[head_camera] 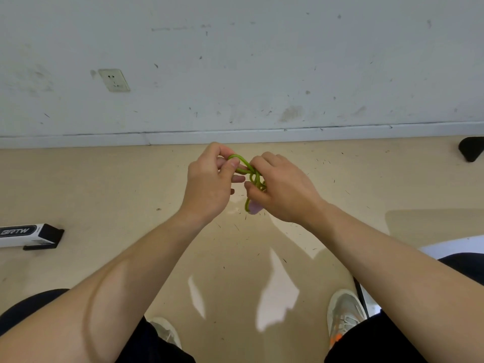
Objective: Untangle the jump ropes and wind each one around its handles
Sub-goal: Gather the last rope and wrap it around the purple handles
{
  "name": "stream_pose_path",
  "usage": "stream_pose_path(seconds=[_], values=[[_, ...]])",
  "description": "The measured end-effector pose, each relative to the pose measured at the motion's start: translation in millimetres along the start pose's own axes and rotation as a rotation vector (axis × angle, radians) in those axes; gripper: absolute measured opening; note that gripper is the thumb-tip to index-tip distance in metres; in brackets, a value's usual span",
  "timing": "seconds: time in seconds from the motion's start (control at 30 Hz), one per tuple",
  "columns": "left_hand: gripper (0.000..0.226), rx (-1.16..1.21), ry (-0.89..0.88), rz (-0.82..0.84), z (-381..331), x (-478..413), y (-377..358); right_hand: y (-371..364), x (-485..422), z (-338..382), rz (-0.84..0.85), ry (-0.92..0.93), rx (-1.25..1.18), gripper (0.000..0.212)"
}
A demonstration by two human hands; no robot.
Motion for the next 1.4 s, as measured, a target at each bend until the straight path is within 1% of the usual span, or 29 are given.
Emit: stream_pose_path(seconds=[0.1, 0.17, 0.2, 0.27, 0.4, 0.5, 0.63, 0.73, 0.83, 0.97, 1.07, 1.17, 1.27, 1.4], values=[[0.016, -0.018, -0.032, -0.006, -2, -1, 2, 0, 0, 0, -0.002, 0.019, 0.090, 0.026], [0.017, -0.003, -0.029, -0.020, -1, -2, 3, -2, 0, -4, 0.016, -0.014, 0.129, 0.026], [0.017, 0.005, -0.023, -0.025, 0, -3, 5, -4, 1, -6, 0.033, -0.037, 0.133, 0.022], [0.018, 0.000, -0.016, -0.017, 2, -4, 6, -10, 4, -10, 0.057, -0.072, 0.097, 0.016], [0.013, -0.029, 0.006, 0.046, 6, -3, -1, -15, 4, -12, 0.055, -0.123, 0.035, 0.022], [0.014, -0.028, -0.011, 0.048, 3, -4, -1, -19, 4, -16, 0.055, -0.146, 0.065, 0.019], [0.014, -0.044, -0.038, 0.053, 1, -6, -2, -15, 5, -14, -0.004, -0.151, 0.028, 0.018], [0.014, -0.076, -0.049, 0.044, 2, -7, -1, -18, 4, -14, 0.045, -0.147, -0.015, 0.023], [0.013, -0.127, -0.066, 0.024, 4, -11, 2, -19, 3, -14, 0.102, -0.148, -0.076, 0.023], [0.015, -0.096, -0.032, 0.008, 8, -14, 5, -22, 5, -12, 0.162, -0.140, 0.036, 0.023], [0.016, -0.090, -0.041, -0.008, 6, -17, 10, -26, 7, -9, 0.167, -0.141, 0.115, 0.022], [0.013, -0.081, -0.046, 0.029, 10, -18, 7, -27, 8, -5, 0.179, -0.091, 0.206, 0.026], [0.013, -0.089, -0.032, 0.092, 15, -16, -3, -30, 10, -8, 0.239, -0.130, 0.092, 0.027], [0.014, -0.130, -0.036, 0.131, 13, -14, -11, -25, 5, -10, 0.167, -0.132, -0.019, 0.025]])
Point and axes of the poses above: each hand's wrist, its own x-axis away from the middle knuckle, its own y-axis out of the back of the hand, z = x × y, the point moved 7 cm from there along -x, towards the middle knuckle, and after that the axes turned 7 degrees about -x, right-handed, at the moved point
